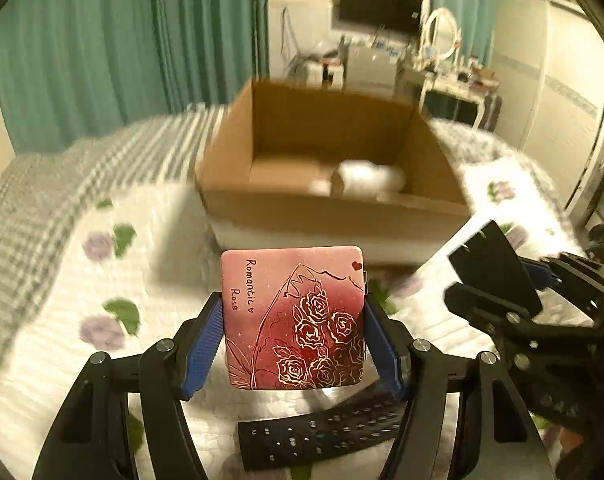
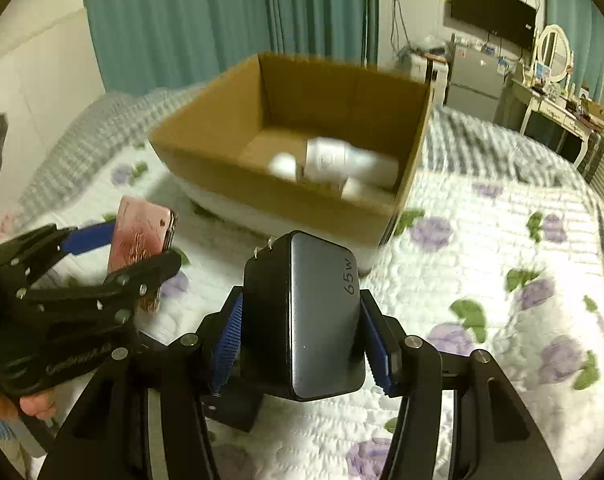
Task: Organize rigid objects
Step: 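Grasp the black charger with right tool while left tool grasps the rose card case, then lower the black charger and rose card case into the box and release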
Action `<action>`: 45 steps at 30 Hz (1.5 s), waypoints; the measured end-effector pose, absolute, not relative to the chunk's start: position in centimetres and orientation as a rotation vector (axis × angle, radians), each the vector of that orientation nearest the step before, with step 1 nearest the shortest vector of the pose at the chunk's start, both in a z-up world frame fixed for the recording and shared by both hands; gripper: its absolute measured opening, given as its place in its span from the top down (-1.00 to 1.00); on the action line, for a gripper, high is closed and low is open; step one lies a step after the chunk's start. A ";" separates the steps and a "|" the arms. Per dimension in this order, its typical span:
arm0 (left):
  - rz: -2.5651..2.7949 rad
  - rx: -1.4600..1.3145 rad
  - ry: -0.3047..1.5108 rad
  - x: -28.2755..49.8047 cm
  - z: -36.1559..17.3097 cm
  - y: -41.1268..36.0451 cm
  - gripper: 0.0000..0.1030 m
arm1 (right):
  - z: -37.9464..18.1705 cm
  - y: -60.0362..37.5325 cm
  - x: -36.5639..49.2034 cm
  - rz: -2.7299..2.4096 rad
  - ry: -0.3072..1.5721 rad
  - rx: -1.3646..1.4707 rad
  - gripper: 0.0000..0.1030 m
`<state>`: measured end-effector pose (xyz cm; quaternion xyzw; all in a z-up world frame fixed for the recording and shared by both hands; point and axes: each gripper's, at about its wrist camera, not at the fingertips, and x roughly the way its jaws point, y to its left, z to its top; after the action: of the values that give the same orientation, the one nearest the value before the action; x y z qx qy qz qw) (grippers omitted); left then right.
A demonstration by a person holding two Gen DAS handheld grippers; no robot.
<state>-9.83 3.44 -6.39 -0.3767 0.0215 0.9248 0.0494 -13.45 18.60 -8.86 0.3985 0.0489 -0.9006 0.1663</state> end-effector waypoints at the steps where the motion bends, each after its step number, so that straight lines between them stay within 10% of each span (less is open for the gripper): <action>1: 2.823 -1.124 0.071 -9.5 -5.6 3.4 -0.32 | -7.9 18.6 -13.3 -2.571 0.135 1.111 -0.05; 14: 2.888 -0.938 0.156 -19.7 1.4 4.7 -0.32 | 3.1 19.0 -19.3 -2.696 0.134 0.816 -0.05; 45: 2.749 -1.184 0.155 -24.7 -7.1 4.6 -0.39 | -4.6 18.5 -27.5 -2.603 0.118 1.014 -0.06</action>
<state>-24.71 4.56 -7.14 -0.3941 0.0517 0.9148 0.0721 -27.46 18.48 -4.55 0.3573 0.0417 -0.9171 0.1720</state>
